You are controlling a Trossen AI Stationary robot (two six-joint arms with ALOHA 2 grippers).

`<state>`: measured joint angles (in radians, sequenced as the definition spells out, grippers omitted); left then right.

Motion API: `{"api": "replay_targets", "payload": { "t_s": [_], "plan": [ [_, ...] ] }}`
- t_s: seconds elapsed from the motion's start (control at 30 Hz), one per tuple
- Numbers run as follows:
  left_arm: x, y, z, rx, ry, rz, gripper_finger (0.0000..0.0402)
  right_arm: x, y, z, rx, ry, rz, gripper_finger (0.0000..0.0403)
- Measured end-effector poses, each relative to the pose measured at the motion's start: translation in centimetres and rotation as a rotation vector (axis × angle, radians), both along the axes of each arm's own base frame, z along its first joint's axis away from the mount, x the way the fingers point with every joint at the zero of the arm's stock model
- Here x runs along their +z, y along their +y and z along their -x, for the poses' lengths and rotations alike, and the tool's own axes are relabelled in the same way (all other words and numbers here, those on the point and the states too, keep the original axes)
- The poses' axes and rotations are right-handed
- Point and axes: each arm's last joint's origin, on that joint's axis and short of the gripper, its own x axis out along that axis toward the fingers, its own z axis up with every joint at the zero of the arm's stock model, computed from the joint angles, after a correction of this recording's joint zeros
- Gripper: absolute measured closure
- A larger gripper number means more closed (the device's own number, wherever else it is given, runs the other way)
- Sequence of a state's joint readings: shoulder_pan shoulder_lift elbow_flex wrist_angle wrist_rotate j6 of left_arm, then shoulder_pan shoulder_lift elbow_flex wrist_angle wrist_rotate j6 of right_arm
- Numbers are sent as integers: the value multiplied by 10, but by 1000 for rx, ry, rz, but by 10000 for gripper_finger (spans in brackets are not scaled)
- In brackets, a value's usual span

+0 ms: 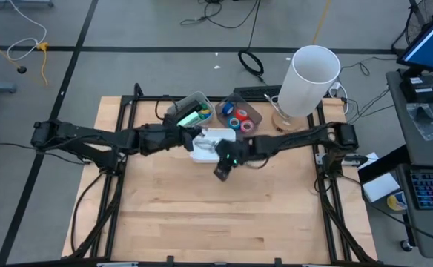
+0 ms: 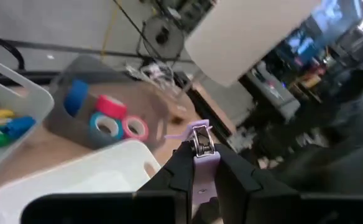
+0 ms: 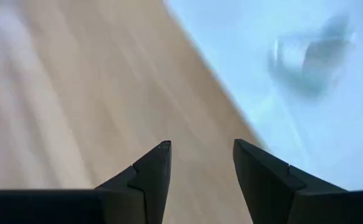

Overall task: Pick and place Stapler, Stapler remover, tape
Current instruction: Put the purple staple remover into the white bin

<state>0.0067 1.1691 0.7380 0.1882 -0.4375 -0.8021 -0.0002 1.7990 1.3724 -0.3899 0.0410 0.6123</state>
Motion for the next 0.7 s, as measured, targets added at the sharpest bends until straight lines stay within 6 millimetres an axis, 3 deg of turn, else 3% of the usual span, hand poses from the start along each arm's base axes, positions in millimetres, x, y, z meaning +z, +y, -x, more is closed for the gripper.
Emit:
{"api": "replay_targets", "payload": {
  "t_s": [0.07, 0.17, 0.33, 0.43, 0.57, 0.7],
  "plan": [
    [1, -1, 1, -22, -2, -6, 360, -8, -2, 2, -20, 46, -11, 238],
    [5, 0, 7, -24, 4, -23, 360, 5, -9, 7, -67, 52, -11, 238],
    [5, 4, 11, -13, 40, -50, 360, -6, -6, 9, -58, 105, -17, 238],
    [0, 7, 11, 3, 86, -54, 360, 9, -4, 8, -29, 36, -33, 238],
    [-11, 13, 14, 30, 198, -53, 360, 11, 6, 11, 31, 35, -6, 238],
    [-13, 20, 14, 68, 221, -64, 360, 38, 16, 14, 102, -100, 30, 238]
  ]
}}
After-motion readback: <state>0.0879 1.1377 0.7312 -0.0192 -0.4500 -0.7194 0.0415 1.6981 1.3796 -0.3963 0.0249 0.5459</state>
